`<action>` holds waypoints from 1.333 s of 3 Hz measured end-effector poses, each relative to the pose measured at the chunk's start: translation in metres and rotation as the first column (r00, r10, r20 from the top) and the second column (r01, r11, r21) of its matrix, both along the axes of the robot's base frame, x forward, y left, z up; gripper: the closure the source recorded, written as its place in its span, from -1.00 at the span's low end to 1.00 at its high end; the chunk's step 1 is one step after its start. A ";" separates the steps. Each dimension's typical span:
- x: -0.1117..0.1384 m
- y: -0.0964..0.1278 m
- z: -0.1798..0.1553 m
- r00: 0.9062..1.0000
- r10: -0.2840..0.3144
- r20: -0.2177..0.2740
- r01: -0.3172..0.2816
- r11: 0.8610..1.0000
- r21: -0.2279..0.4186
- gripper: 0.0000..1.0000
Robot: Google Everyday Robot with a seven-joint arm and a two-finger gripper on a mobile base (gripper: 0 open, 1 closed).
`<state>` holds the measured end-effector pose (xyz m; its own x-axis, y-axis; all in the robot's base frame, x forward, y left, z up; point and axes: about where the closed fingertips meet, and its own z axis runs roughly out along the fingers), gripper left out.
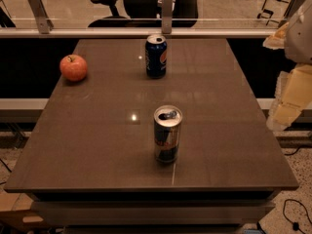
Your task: Knock pepsi can over
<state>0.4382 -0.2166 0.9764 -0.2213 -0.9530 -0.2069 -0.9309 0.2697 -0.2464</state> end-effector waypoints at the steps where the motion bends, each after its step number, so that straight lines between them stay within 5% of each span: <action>1: 0.000 0.000 0.000 1.000 0.000 0.000 0.000 1.000 0.000 -1.00; 3: 0.005 0.000 0.007 1.000 -0.003 0.030 0.002 1.000 0.007 -1.00; 4: 0.017 0.002 0.014 0.996 -0.014 0.086 0.009 0.998 0.063 -1.00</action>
Offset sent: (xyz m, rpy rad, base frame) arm 0.0102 -0.0014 0.0103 0.0158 -0.0444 -0.0045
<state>0.4554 -0.2150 0.9901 -0.2113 -0.9351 -0.2844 -0.9036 0.2978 -0.3078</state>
